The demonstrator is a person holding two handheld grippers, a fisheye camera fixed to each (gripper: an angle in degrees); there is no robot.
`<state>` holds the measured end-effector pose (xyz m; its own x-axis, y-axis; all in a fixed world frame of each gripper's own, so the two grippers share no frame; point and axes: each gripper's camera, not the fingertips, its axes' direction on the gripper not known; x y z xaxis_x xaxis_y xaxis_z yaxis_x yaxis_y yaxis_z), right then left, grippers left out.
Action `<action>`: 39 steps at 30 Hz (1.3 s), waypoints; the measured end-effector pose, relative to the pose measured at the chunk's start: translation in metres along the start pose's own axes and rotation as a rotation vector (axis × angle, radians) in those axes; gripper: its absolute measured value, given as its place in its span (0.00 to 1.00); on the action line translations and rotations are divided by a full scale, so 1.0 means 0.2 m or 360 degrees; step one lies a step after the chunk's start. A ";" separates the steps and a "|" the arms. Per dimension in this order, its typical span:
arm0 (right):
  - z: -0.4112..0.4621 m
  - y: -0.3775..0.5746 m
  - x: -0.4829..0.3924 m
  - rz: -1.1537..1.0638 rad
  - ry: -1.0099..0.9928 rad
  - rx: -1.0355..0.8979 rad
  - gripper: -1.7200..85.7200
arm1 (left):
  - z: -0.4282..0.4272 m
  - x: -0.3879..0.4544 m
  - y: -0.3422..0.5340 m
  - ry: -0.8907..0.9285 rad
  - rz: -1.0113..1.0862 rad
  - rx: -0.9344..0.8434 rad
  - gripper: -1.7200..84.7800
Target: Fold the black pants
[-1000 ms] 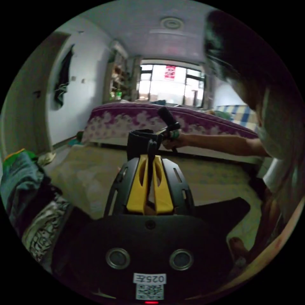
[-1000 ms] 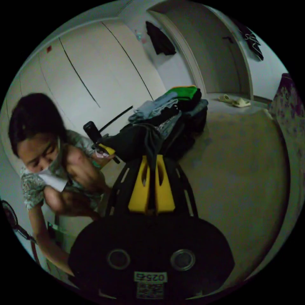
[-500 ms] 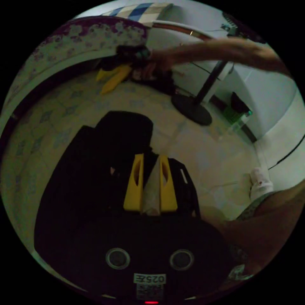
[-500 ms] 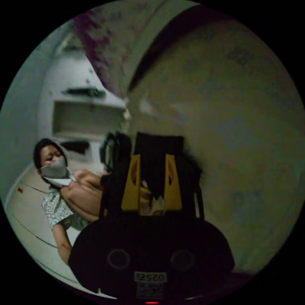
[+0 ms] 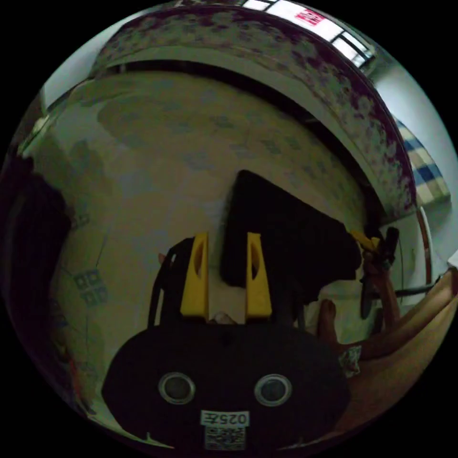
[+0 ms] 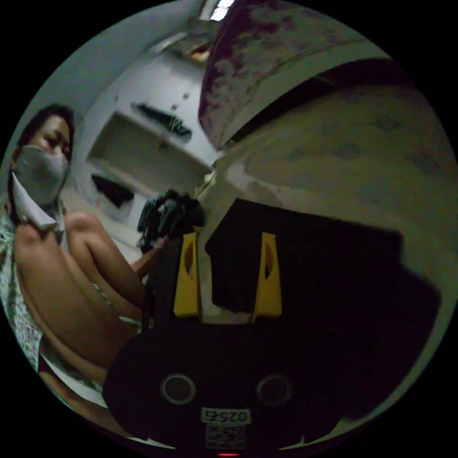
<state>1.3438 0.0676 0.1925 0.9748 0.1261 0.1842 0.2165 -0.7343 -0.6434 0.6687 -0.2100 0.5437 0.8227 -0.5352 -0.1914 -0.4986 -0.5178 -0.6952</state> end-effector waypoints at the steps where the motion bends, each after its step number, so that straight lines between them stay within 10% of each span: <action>1: 0.18 -0.09 -0.06 -0.0156 -0.0022 -0.0153 0.23 | -0.01 -0.12 0.03 0.0036 -0.0099 0.0001 0.15; 11: 1.77 -0.31 -1.00 -0.1997 0.0083 -0.1940 0.21 | 0.27 -0.23 -0.15 0.0432 -0.0043 -0.0276 0.17; 17: 2.42 0.12 -1.07 -0.2299 0.0251 -0.2990 0.18 | 0.40 -0.20 -0.23 0.0533 0.0061 -0.0479 0.13; 31: 2.50 0.69 -1.21 -0.2986 0.0242 -0.2813 0.13 | 0.50 -0.04 -0.30 0.0243 0.0235 -0.0591 0.08; 39: 2.61 0.74 -1.45 -0.2678 0.0377 -0.3360 0.03 | 0.35 -0.19 -0.27 0.0584 0.0134 -0.0468 0.05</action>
<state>1.1211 0.2706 -0.3430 0.2070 0.9090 -0.3619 -0.0902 0.3860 0.9181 0.6842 -0.1143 0.5397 0.6518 -0.7564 0.0557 -0.6591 -0.6012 -0.4518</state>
